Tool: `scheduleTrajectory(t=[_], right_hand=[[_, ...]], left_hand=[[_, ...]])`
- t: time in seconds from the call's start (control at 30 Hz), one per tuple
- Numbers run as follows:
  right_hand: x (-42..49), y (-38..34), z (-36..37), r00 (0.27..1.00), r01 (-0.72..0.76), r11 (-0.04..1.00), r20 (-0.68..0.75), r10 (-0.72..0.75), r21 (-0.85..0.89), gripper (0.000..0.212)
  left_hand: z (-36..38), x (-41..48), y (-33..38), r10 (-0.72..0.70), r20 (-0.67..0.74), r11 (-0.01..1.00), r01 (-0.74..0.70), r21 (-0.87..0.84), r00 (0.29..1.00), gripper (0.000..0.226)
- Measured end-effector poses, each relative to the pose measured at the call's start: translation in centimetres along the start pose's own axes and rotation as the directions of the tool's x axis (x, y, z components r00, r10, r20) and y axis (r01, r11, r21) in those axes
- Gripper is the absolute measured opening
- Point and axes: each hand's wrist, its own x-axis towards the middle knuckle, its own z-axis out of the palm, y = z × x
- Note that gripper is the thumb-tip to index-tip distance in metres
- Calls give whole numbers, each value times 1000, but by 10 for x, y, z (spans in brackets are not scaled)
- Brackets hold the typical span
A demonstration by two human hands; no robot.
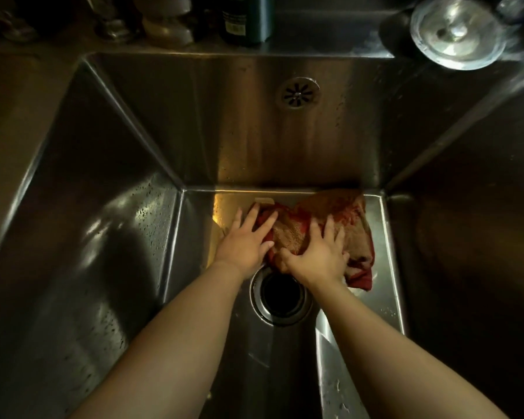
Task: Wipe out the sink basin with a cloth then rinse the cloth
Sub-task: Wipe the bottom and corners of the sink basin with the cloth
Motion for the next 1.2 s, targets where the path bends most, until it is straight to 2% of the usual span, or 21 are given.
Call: scheduleTrajectory(t=[0.1,0.2,0.27,0.33,0.37,0.47,0.53,0.67,0.73,0.8,0.9,0.93,0.97,1.03,1.1,1.2], right_hand=[[-2,-18,4,985,165,981,38,-169,106,81],[-2,-23,-3,944,306,898,17,-328,316,68],[-1,-12,-12,946,325,866,-131,-297,381,58],[1,3,-20,942,283,916,-261,-210,284,50],[2,11,-23,946,233,950,-276,-172,207,49],[7,23,-24,983,120,991,-145,-110,58,56],[7,22,-18,991,126,985,-62,-120,117,56],[2,12,-8,984,180,961,-36,-176,211,52],[3,6,-7,979,188,958,33,-199,218,53],[4,-5,-9,953,223,935,138,-268,275,53],[2,-19,-9,854,320,868,280,-437,380,53],[2,-19,-9,836,352,860,289,-466,371,53],[2,-16,-11,848,365,858,252,-466,361,52],[6,-7,-15,917,344,884,88,-389,317,50],[12,4,-19,953,300,937,-20,-302,177,49],[21,15,-19,985,171,981,55,-166,-95,53]], left_hand=[[-2,-4,-11,-33,-1,999,33,19,999,56],[-2,-11,-16,-81,4,997,81,3,997,53],[0,-16,-16,-104,-16,995,104,-5,994,52],[2,-17,-10,-94,-58,995,96,21,994,52],[3,-15,-5,-84,-72,996,86,30,994,52],[5,-5,17,-41,-58,999,42,17,997,53],[7,0,29,-16,-40,1000,16,12,999,54],[8,2,29,-25,-55,999,27,32,998,55],[7,0,20,-27,-93,997,33,65,995,55],[7,-2,11,-74,-141,993,86,78,987,54],[8,-4,3,-194,-161,980,197,2,968,56],[8,-5,3,-219,-147,976,217,-30,965,57],[9,-5,3,-227,-129,974,223,-48,965,58],[11,-5,4,-226,-104,974,221,-56,969,61],[14,-3,5,-234,-88,972,230,-53,968,63],[14,4,8,-264,-38,964,262,-53,964,66]])
